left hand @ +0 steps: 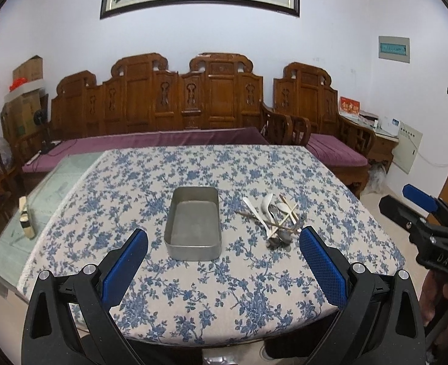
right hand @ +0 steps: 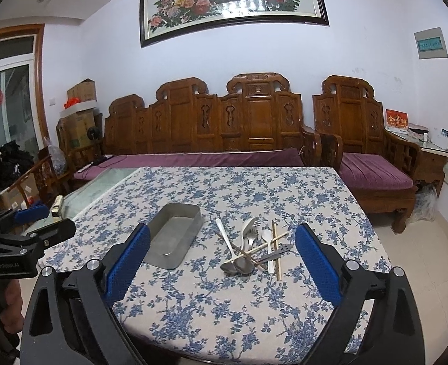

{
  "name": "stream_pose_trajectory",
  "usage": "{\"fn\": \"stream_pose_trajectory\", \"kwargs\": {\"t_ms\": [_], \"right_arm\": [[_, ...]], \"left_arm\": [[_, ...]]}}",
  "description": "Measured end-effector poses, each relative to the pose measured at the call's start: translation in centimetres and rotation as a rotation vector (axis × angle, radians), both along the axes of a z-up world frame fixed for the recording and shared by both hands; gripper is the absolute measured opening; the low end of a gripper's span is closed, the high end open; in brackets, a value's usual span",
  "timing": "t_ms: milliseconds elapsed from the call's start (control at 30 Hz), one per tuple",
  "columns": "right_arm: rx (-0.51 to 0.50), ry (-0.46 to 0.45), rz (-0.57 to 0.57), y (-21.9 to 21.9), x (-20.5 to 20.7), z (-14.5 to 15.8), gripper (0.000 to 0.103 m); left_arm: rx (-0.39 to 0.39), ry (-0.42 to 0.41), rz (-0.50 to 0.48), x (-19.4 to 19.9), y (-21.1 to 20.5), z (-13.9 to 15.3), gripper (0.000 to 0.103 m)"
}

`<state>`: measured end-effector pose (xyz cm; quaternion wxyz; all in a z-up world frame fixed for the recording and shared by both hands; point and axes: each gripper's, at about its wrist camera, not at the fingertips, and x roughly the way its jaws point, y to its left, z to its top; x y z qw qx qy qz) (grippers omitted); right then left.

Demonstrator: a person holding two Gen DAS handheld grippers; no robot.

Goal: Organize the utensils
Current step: 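Reach the right tool into the utensil pile and grasp a dark wooden chopstick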

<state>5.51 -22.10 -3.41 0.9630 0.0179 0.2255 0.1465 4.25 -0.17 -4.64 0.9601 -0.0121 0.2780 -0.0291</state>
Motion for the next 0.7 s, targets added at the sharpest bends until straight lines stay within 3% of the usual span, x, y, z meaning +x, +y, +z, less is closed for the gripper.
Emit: {"fn": "stream_pose_trajectory", "kwargs": {"t_ms": [300, 467, 700], "right_arm": [[-0.059, 0.039, 0.027, -0.1, 3.3, -2.5, 0.086], [-0.092, 0.092, 0.078, -0.4, 6.2, -4.3, 0.073], [-0.109, 0.184, 0.063, -2.5, 11.4, -7.9, 0.068]], "left_arm": [[-0.019, 0.074, -0.044, 2.7, -0.4, -2.7, 0.097], [-0.018, 0.105, -0.085, 4.5, -1.1, -4.0, 0.097], [-0.013, 0.158, -0.118, 7.1, -2.1, -6.3, 0.097]]}}
